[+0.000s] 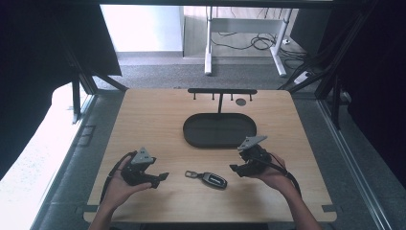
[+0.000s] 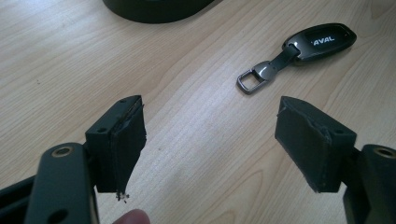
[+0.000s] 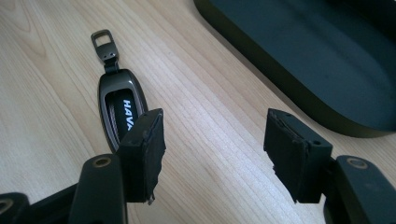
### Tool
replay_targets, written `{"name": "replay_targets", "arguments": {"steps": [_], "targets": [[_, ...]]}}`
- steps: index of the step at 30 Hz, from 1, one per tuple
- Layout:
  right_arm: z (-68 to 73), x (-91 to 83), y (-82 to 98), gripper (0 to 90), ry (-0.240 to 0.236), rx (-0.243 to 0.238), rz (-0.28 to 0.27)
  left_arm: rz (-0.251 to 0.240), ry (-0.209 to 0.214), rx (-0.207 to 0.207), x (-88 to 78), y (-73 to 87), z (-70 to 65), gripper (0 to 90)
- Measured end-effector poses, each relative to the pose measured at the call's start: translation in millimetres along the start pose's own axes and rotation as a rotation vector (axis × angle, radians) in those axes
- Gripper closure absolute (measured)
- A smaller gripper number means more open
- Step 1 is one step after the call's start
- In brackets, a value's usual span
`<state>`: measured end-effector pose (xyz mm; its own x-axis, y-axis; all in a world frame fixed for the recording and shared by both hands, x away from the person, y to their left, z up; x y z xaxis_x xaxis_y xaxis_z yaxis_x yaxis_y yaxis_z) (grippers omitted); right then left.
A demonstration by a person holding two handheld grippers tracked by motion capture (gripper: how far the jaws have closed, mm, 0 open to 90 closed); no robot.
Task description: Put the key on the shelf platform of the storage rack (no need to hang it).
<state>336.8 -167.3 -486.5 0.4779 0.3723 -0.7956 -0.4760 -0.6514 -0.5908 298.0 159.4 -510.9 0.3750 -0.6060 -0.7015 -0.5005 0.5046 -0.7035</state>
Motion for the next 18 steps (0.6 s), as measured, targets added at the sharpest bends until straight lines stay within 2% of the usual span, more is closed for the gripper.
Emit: {"name": "replay_targets", "arguments": {"steps": [10, 18], "targets": [[6.2, 9.1, -8.9, 39.0, -0.023, -0.017, 0.018, 0.009, 0.004, 0.003, 2.9, 0.4, -1.4, 24.8], [12.2, 5.9, -21.4, 39.3, -0.030, -0.041, 0.013, 0.015, 0.006, 0.011, 4.2, 0.3, -2.5, 24.7]]}}
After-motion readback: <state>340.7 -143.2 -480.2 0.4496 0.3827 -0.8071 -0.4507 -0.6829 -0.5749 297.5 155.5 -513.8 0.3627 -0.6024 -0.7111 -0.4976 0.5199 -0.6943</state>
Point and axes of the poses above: each handheld gripper's, and its own axes: x roughly forward along the jaws, y roughly out of its underside, z roughly to its left, the point moved 5 cm from there along x, roughly forward along the jaws, and after that the axes turned 6 degrees about y, right-handed, at the moved point
